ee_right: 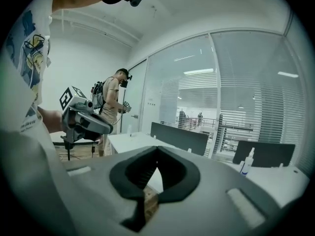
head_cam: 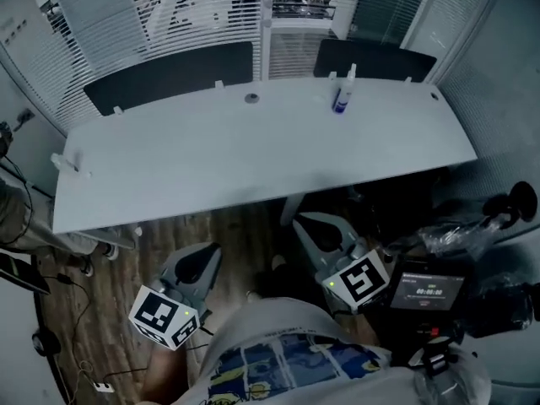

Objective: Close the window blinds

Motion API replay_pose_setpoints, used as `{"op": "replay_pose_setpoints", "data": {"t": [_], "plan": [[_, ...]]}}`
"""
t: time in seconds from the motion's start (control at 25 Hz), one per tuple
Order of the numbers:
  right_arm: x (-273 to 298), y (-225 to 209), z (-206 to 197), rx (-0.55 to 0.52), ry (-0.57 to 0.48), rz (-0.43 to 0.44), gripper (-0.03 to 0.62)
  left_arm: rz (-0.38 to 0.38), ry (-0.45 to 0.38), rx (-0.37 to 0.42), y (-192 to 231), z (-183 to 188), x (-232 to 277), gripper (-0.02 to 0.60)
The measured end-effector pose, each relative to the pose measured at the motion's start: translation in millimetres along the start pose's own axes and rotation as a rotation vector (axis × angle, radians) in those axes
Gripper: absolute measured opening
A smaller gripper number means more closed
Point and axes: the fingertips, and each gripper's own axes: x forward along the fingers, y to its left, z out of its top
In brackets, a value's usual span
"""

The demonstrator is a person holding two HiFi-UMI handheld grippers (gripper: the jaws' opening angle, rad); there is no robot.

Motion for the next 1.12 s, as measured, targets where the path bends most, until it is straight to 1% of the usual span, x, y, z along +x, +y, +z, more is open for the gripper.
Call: {"op": "replay_pose_setpoints", "data": {"t": [0.16,0.24,0.36,0.52,0.64,0.72,0.8,0.92,1.12], "plan": [[10,-17,-7,0.018,0.028,-0.004,0.002,0.004,-0.004,0.022,12,7,15,0.005],[17,-31,-10,-0.003,0.011,0.007,0.002,0.011,-0.003,0.022,14,11,25,0.005],[24,-57,-14,-0.018,0.000,0.003,0.002,0.010,0.009,0.016,15,15,45,0.005],[32,-94,-20,0.024,0.012,-0.004,0.002,0.010,0.034,0.013,19,23,77,0.005],[41,-120,-16,0.010,-0.007,0.006,0.003,0.014,0.041,0.015,28,33,103,0.005],[48,-133,-14,0.026,-0.019,0.018,0.003,0.014,0.051,0.018,34,35,120,0.005],[54,-144,-19,0.053,0.003,0.029,0.003,0.015,0.055,0.023,39,36,138,0.005],[63,-165,-30,0.048,0.041,0.028,0.003,0.020,0.050,0.038,47,40,164,0.005],[89,-183,-26,0.048,0.060,-0.002,0.003,-0.016,0.048,0.058,75,52,187,0.005]]}}
